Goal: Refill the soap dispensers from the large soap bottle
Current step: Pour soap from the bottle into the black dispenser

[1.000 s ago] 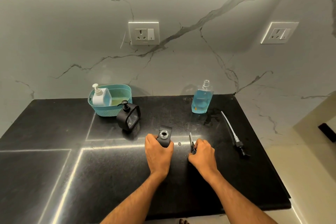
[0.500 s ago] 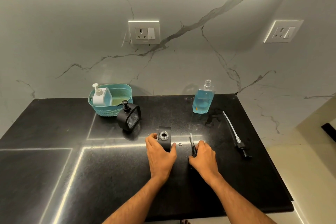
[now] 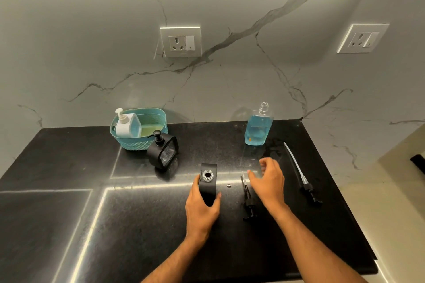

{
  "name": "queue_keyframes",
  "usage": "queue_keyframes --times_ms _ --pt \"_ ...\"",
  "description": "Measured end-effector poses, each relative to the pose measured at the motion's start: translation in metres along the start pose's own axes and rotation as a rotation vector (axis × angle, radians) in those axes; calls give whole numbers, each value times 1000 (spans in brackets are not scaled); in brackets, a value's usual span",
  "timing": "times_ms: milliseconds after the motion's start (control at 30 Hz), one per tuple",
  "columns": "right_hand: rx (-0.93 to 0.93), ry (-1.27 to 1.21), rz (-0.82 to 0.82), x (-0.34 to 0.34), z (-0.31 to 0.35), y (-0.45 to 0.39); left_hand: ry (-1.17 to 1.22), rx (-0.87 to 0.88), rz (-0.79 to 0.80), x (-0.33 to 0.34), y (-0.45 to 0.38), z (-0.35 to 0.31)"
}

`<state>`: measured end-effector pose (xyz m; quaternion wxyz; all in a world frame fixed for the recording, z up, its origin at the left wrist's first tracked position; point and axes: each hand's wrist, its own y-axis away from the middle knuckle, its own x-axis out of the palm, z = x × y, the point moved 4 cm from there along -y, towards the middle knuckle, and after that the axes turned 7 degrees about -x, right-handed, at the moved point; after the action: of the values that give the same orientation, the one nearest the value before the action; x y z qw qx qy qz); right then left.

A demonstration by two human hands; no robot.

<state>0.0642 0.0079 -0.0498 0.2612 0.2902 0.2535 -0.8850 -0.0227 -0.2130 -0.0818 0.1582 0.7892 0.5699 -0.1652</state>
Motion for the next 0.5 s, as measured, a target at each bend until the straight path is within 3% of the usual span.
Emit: queue_keyframes --times_ms 200,500 --pt "142 -181 -59 -6 -18 -60 75 -27 -4 5 -2 -3" --pt "239 -368 3 2 -27 -118 104 -53 -19 10 -31 -11"
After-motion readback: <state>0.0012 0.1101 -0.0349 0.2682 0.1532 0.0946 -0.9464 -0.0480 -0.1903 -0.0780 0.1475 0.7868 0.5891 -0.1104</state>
